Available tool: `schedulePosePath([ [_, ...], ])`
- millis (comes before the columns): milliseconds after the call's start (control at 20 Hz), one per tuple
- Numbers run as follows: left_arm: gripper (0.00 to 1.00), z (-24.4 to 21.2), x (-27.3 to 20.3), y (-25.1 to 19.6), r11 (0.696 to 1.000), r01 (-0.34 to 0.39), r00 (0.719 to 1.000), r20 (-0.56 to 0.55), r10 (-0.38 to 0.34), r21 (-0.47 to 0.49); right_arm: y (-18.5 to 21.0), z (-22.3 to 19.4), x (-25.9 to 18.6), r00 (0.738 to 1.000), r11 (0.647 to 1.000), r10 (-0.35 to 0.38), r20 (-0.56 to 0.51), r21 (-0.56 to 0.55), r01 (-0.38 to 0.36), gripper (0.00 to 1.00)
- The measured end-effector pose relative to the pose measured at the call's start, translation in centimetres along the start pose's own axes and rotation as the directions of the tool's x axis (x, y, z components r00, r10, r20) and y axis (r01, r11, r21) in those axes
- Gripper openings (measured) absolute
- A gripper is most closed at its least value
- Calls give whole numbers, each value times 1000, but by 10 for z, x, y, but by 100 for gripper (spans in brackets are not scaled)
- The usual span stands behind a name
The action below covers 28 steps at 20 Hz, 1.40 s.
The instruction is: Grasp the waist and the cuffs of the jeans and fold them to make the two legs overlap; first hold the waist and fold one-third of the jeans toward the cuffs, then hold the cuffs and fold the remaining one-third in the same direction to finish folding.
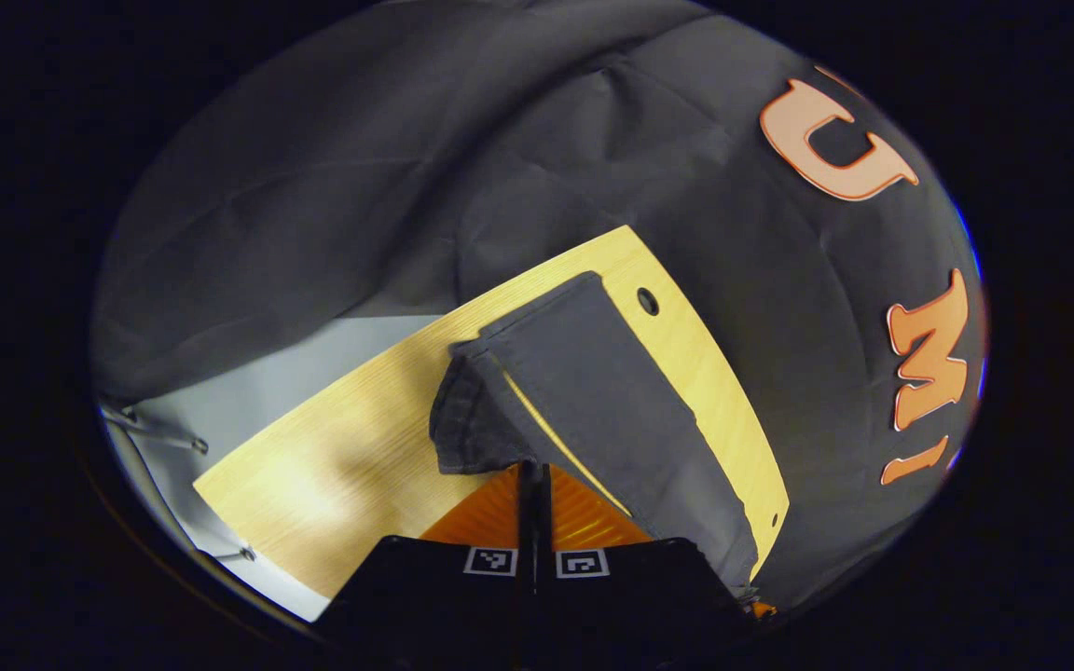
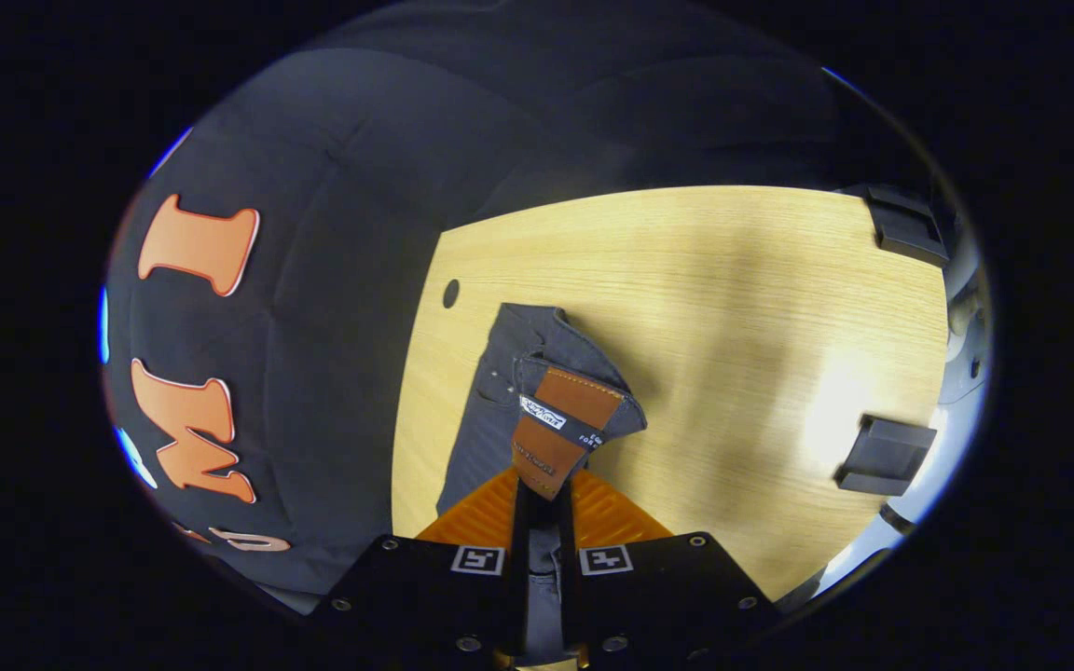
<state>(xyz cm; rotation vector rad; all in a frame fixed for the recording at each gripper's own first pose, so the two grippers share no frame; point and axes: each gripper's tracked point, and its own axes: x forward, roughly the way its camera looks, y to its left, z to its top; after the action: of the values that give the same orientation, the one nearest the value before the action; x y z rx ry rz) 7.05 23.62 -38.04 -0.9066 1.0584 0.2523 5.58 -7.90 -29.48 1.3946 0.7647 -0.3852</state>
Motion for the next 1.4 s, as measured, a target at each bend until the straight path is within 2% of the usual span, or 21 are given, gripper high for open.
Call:
schedulePosePath([
  [250,1,32,30,-29,998,55,998,-39,-54,40,27,4,-7,999,998,-14,35,64,12,15],
  [450,1,60,50,-44,996,63,998,-28,-62,65,40,9,-3,999,997,-35,24,75,33,15],
  [700,1,83,73,-58,995,20,1000,5,-21,99,58,19,23,998,997,-43,-47,68,46,15],
  [950,1,105,103,-67,987,-70,998,15,68,147,66,30,71,991,993,-87,-103,69,95,15],
  [1150,1,114,130,-80,972,-125,992,33,121,198,74,35,102,985,992,-97,-141,68,107,15],
  [1400,1,118,148,-83,959,-187,982,54,180,215,79,41,139,978,984,-132,-160,98,149,15],
])
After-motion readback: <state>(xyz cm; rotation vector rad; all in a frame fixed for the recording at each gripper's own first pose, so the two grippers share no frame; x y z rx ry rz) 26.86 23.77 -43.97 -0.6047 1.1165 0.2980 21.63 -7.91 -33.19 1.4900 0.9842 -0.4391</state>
